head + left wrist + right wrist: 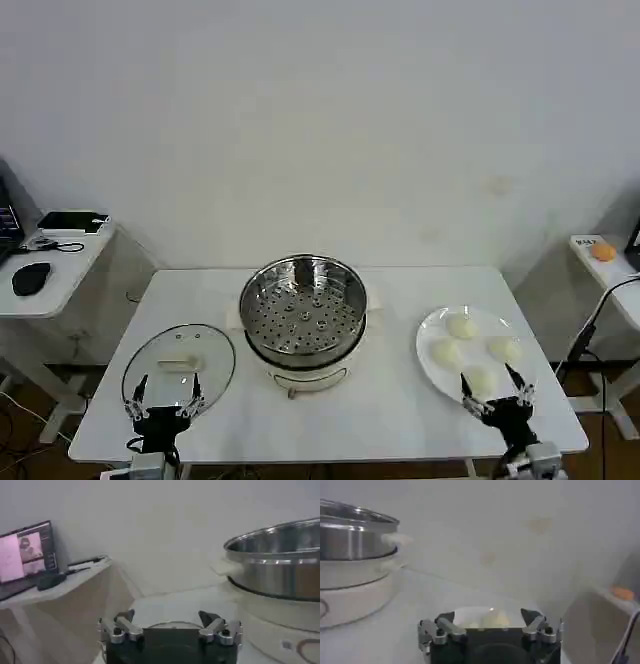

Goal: Take steamed baozi put them in steamer then cover it.

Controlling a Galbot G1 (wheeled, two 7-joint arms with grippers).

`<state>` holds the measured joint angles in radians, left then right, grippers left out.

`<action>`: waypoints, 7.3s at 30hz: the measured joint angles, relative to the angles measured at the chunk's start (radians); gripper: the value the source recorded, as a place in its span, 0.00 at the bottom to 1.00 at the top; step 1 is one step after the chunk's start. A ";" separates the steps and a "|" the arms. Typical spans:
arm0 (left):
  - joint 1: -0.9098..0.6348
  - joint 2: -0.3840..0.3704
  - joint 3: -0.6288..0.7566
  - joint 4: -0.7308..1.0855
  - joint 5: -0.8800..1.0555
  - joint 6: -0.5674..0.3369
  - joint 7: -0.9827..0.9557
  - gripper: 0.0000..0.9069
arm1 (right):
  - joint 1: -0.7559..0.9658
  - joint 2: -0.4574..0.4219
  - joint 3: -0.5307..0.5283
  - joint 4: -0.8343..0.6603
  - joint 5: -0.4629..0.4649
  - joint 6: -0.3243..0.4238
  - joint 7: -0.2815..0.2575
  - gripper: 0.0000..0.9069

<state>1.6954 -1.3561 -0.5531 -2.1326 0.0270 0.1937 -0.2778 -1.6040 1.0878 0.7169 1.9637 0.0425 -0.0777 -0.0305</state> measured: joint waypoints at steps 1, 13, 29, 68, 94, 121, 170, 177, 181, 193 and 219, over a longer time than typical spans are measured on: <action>-0.001 0.000 -0.004 -0.002 0.008 0.003 0.011 1.00 | 0.016 -0.020 0.004 -0.009 -0.015 -0.007 -0.011 1.00; 0.002 -0.024 -0.028 -0.002 0.090 0.017 0.117 1.00 | 0.352 -0.317 -0.074 -0.262 -0.295 0.008 -0.309 1.00; 0.006 -0.026 -0.057 -0.020 0.141 0.026 0.157 1.00 | 1.043 -0.433 -0.612 -0.712 -0.475 0.257 -0.774 1.00; 0.017 -0.050 -0.097 -0.042 0.153 0.033 0.178 1.00 | 1.427 -0.233 -1.109 -1.137 -0.451 0.276 -0.973 0.87; 0.027 -0.042 -0.115 -0.055 0.148 0.033 0.178 1.00 | 1.516 -0.281 -1.184 -1.063 -0.380 0.277 -0.995 0.68; -0.008 -0.032 -0.127 -0.004 0.111 0.060 0.186 1.00 | 2.022 -0.109 -1.641 -0.796 -0.050 0.298 -0.938 0.67; 0.001 -0.043 -0.169 -0.008 0.096 0.059 0.188 1.00 | 1.933 0.305 -1.756 -1.146 -0.558 0.747 -0.706 1.00; -0.013 -0.035 -0.155 0.002 0.094 0.059 0.190 1.00 | 2.020 0.214 -1.783 -1.029 -0.419 0.686 -0.763 1.00; -0.021 -0.025 -0.153 0.009 0.083 0.062 0.195 1.00 | 2.081 0.114 -1.811 -0.936 -0.324 0.612 -0.784 1.00; -0.070 0.023 -0.197 0.021 -0.017 0.065 0.183 1.00 | 2.143 -0.306 -1.913 -0.694 -0.159 0.340 -0.832 1.00; -0.148 0.093 -0.218 0.057 -0.132 0.067 0.181 1.00 | 1.800 -0.557 -1.853 -0.583 0.008 0.003 -0.820 1.00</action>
<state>1.5469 -1.2626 -0.7709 -2.0757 -0.1046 0.2608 -0.0972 0.1958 0.5313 -1.1363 1.3804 0.0500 -0.0747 -0.8503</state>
